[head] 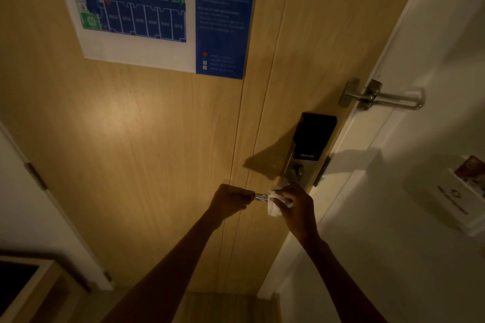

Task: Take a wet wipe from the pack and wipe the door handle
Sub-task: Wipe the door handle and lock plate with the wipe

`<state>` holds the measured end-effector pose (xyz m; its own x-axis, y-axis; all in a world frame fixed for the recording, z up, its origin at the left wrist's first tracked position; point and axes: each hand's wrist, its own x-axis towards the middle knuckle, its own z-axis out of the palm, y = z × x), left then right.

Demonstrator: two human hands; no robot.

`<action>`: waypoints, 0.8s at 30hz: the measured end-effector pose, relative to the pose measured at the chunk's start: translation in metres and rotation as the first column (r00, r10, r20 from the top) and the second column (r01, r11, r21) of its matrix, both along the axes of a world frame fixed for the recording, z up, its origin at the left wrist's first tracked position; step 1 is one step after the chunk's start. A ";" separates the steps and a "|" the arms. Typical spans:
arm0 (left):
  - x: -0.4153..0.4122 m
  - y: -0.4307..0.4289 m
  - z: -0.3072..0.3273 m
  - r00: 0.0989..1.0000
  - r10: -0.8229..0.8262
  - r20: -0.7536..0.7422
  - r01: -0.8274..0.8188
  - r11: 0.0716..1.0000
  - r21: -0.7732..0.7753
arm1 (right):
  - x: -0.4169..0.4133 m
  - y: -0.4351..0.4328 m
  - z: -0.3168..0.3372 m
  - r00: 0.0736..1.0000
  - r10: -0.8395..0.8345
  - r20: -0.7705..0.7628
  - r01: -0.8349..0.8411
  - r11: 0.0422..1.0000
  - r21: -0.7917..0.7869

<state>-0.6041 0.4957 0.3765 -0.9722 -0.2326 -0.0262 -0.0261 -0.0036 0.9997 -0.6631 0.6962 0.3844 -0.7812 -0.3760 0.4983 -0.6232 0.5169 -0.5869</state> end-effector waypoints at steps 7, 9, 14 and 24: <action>0.003 -0.002 0.002 0.999 -0.015 0.045 0.018 0.998 -0.054 | 0.005 -0.009 0.004 0.998 -0.047 -0.041 0.046 0.999 -0.027; 0.003 -0.003 0.002 0.999 -0.027 0.036 0.029 0.998 -0.056 | 0.005 -0.010 0.006 0.997 -0.064 -0.033 0.063 0.998 -0.016; 0.007 0.000 0.009 0.996 -0.035 0.086 0.037 0.999 -0.026 | 0.008 -0.012 0.008 0.999 -0.029 -0.046 0.028 0.999 -0.029; 0.018 0.001 0.017 0.985 -0.033 0.172 0.028 0.999 0.031 | 0.018 -0.025 -0.005 0.997 -0.023 -0.069 0.021 0.999 -0.032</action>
<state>-0.5863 0.4970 0.3935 -0.9592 -0.1999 -0.1998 -0.1981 -0.0286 0.9798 -0.6451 0.6714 0.3794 -0.7520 -0.3426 0.5631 -0.6520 0.5128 -0.5586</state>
